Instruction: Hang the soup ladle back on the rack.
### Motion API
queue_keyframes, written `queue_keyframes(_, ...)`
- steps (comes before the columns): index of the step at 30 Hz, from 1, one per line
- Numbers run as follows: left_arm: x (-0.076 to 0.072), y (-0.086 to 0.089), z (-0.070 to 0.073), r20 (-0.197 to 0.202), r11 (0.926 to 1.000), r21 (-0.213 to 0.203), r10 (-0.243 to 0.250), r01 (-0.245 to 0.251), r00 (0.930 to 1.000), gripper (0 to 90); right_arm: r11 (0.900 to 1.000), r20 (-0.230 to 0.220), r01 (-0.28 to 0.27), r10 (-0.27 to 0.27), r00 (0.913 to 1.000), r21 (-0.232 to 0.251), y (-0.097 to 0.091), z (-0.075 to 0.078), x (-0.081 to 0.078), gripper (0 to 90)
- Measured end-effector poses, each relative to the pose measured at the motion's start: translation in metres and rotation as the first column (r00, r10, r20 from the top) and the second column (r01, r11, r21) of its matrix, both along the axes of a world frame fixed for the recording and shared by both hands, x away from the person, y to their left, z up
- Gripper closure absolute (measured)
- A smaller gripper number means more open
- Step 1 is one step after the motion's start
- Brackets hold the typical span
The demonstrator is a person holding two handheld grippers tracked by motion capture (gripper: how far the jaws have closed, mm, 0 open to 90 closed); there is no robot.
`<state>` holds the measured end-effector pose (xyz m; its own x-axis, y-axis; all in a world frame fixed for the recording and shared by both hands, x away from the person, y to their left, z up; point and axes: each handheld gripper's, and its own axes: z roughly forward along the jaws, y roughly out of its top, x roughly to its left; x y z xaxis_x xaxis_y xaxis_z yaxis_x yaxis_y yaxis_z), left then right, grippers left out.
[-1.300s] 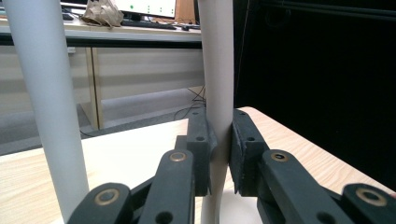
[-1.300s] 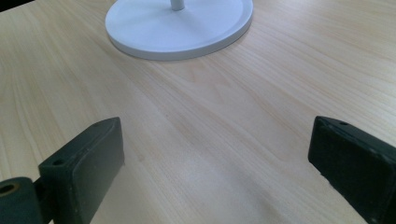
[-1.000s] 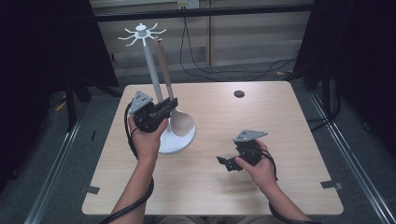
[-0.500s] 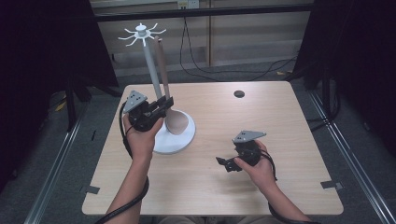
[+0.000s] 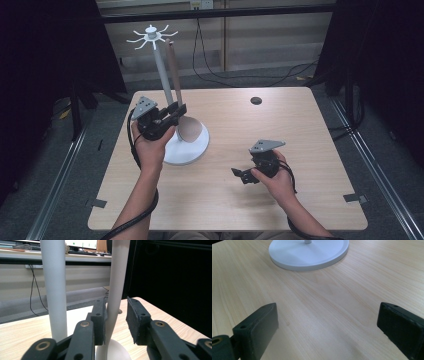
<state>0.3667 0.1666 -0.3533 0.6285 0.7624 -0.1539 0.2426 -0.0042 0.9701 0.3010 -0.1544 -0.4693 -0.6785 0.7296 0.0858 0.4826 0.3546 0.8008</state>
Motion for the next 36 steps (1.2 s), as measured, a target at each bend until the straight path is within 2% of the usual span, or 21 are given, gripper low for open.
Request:
queue_keyframes(11, -0.002, -0.002, -0.002, -0.02, 0.9998, 0.013, -0.011, 0.012, 0.9997, 53.7, 1.0, 0.003, -0.001, 0.001, 1.0, 0.002, 0.0, 0.001, 0.0, 2.9)
queue_keyframes(19, -0.004, -0.004, -0.005, -0.031, 0.9991, 0.034, -0.023, 0.024, 0.9993, 39.5, 1.0, 0.002, -0.004, 0.004, 1.0, 0.005, 0.0, 0.001, 0.0, 2.9)
queue_keyframes(25, -0.006, -0.003, -0.007, -0.029, 0.9982, 0.06, -0.007, 0.009, 0.9996, 30.1, 1.0, 0.002, -0.009, 0.009, 1.0, 0.004, 0.001, 0.001, 0.0, 2.9)
queue_keyframes(29, -0.008, -0.001, -0.009, -0.033, 0.998, 0.063, 0.0, 0.002, 0.9995, 24.2, 1.0, 0.0, -0.009, 0.009, 1.0, 0.002, 0.002, 0.0, -0.001, 2.9)
queue_keyframes(36, -0.014, 0.005, -0.015, -0.046, 0.9965, 0.084, -0.002, 0.006, 0.999, 18.6, 1.0, 0.002, -0.006, 0.006, 1.0, -0.002, 0.002, 0.001, -0.001, 2.8)
